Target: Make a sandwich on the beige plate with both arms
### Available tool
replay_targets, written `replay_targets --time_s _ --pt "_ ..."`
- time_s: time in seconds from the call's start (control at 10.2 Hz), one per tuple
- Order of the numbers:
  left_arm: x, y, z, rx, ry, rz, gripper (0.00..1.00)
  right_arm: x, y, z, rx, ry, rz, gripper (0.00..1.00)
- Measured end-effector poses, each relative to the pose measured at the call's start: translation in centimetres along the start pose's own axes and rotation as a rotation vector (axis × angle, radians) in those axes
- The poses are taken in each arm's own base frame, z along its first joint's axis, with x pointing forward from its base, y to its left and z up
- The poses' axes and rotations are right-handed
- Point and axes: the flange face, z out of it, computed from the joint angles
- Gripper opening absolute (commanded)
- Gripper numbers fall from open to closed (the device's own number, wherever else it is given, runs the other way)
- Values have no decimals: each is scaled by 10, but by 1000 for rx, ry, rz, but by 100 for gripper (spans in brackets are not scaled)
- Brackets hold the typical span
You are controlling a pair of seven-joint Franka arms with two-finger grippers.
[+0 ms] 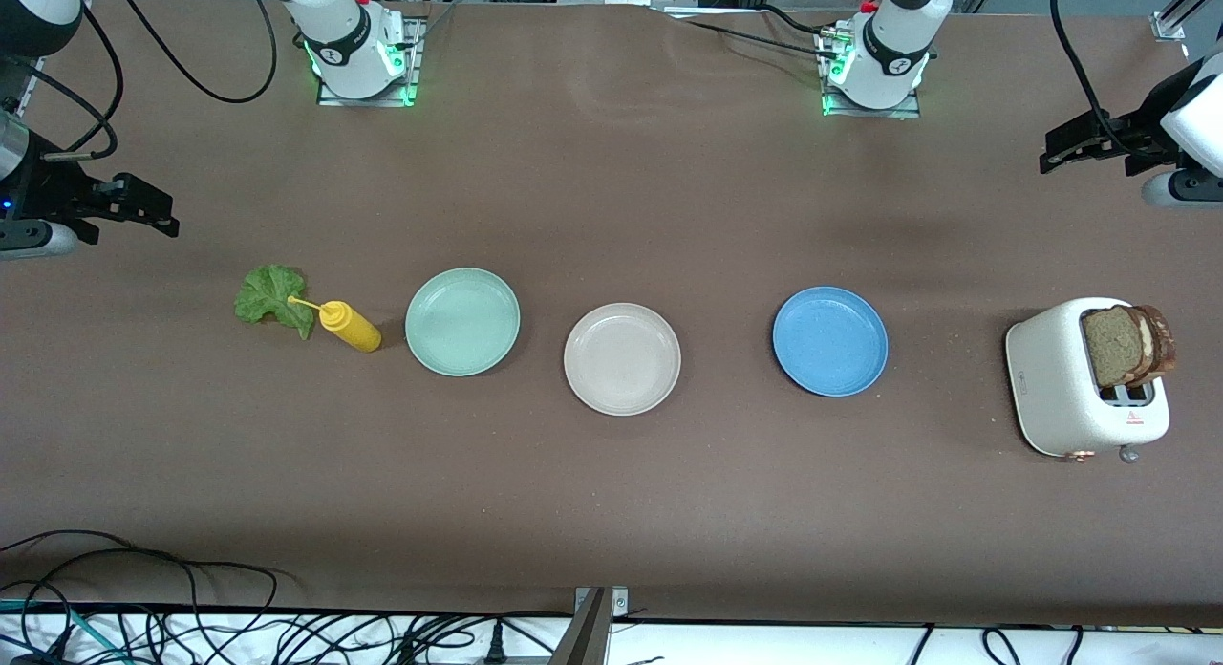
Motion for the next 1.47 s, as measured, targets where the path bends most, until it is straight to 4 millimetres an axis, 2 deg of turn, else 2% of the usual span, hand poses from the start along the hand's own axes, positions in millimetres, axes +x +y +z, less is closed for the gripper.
replay_targets --time_s 1.47 --pt "4 1 5 1 -11 1 100 2 -1 -6 -2 11 -3 100"
